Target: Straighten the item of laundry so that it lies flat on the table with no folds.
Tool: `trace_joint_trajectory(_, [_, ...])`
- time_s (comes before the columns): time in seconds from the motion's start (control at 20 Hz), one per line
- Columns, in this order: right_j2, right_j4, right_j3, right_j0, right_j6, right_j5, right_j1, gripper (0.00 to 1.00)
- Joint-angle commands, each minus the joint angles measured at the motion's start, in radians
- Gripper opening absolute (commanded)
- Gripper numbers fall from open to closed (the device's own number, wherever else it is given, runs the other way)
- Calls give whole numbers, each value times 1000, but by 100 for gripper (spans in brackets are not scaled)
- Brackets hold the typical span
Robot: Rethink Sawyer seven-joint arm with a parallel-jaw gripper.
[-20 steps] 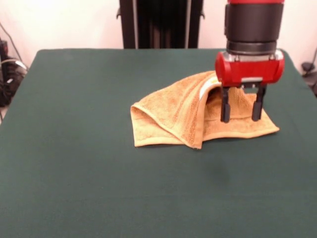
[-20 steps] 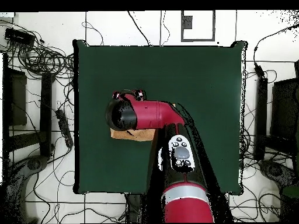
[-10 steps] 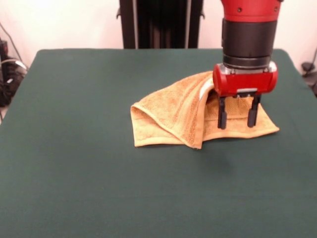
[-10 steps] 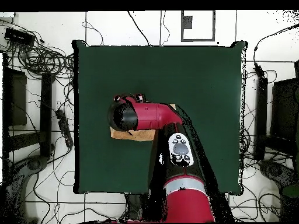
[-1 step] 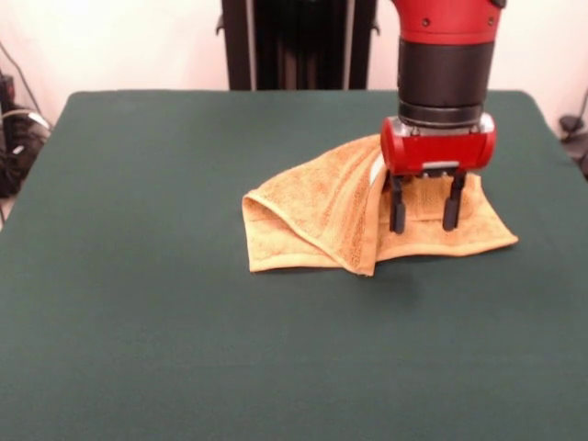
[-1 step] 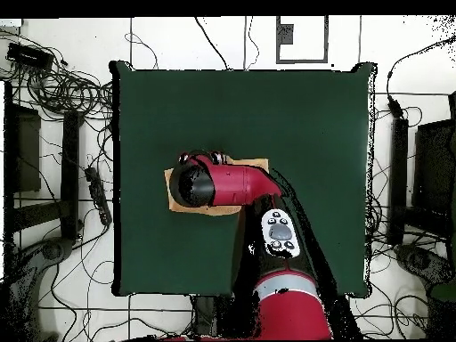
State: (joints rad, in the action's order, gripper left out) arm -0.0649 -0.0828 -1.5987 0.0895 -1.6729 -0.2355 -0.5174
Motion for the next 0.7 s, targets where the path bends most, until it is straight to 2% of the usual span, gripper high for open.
trace_joint_trajectory(0.05, [-32, -44, -189, -7, -139, 18, -33, 100])
trace_joint_trajectory(0.4, [-17, -22, -335, 0, -148, -49, -134, 100])
trace_joint_trajectory(0.7, [-12, -4, -432, -4, -175, -31, -198, 100])
